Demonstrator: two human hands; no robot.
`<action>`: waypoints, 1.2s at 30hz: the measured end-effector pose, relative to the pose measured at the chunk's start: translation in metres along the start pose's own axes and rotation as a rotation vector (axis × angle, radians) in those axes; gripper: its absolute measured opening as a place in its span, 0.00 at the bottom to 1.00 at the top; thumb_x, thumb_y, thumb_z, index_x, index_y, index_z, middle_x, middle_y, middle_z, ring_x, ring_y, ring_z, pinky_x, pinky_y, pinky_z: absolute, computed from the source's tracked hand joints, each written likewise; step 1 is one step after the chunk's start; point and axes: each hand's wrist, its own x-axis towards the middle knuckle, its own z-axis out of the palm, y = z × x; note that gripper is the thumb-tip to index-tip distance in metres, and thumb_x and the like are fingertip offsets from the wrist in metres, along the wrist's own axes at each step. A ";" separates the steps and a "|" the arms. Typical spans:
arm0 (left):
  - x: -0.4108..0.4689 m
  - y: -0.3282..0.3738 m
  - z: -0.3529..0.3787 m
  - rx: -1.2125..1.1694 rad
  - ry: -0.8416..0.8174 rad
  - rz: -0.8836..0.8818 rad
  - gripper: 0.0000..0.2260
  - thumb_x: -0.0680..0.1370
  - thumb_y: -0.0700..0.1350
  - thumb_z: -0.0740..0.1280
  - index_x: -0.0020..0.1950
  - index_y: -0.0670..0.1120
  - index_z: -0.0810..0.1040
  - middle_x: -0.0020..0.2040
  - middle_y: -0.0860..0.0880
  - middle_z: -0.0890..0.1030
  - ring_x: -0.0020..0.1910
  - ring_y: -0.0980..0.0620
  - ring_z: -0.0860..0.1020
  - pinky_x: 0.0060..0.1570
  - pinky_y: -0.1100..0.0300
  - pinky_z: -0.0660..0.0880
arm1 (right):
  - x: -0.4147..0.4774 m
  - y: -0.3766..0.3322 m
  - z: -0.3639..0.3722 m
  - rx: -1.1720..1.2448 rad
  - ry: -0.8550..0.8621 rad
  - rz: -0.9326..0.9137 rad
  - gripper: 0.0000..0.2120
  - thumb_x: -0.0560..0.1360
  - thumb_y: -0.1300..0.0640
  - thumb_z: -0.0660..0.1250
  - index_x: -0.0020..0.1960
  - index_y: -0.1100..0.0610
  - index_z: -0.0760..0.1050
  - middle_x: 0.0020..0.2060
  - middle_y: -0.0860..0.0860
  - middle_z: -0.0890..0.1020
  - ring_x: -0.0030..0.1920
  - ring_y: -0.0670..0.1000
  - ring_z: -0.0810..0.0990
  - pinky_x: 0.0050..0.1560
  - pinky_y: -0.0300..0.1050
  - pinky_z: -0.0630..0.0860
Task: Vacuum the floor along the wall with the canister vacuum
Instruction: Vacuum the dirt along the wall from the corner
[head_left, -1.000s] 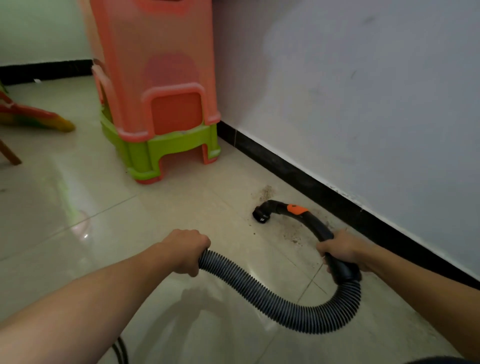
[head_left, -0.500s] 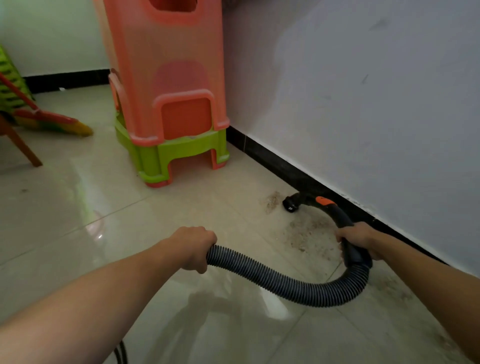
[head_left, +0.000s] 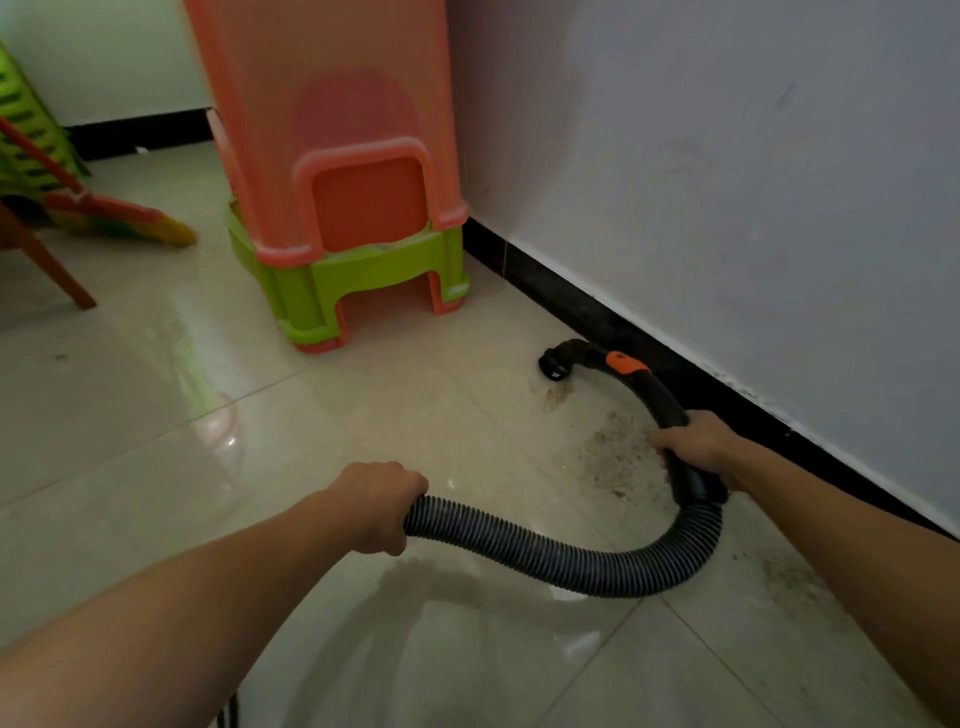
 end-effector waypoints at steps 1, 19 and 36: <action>0.001 0.002 0.000 -0.005 -0.002 0.009 0.15 0.71 0.47 0.70 0.56 0.50 0.72 0.45 0.51 0.72 0.46 0.50 0.75 0.42 0.59 0.70 | 0.000 0.002 -0.003 0.006 0.009 -0.004 0.14 0.72 0.62 0.72 0.54 0.64 0.72 0.39 0.64 0.82 0.35 0.61 0.82 0.38 0.56 0.83; -0.019 0.001 0.009 0.039 -0.017 0.115 0.13 0.69 0.48 0.72 0.49 0.52 0.71 0.43 0.52 0.73 0.42 0.51 0.74 0.40 0.59 0.69 | -0.069 0.028 0.019 -0.105 0.028 -0.053 0.12 0.71 0.61 0.71 0.52 0.60 0.72 0.36 0.58 0.83 0.34 0.56 0.83 0.34 0.49 0.81; -0.031 -0.008 0.004 0.058 -0.017 0.060 0.14 0.68 0.49 0.72 0.49 0.52 0.72 0.43 0.53 0.72 0.42 0.51 0.73 0.40 0.59 0.68 | -0.062 0.009 0.026 -0.148 0.019 -0.042 0.18 0.73 0.60 0.70 0.60 0.62 0.70 0.47 0.61 0.81 0.44 0.60 0.82 0.49 0.56 0.81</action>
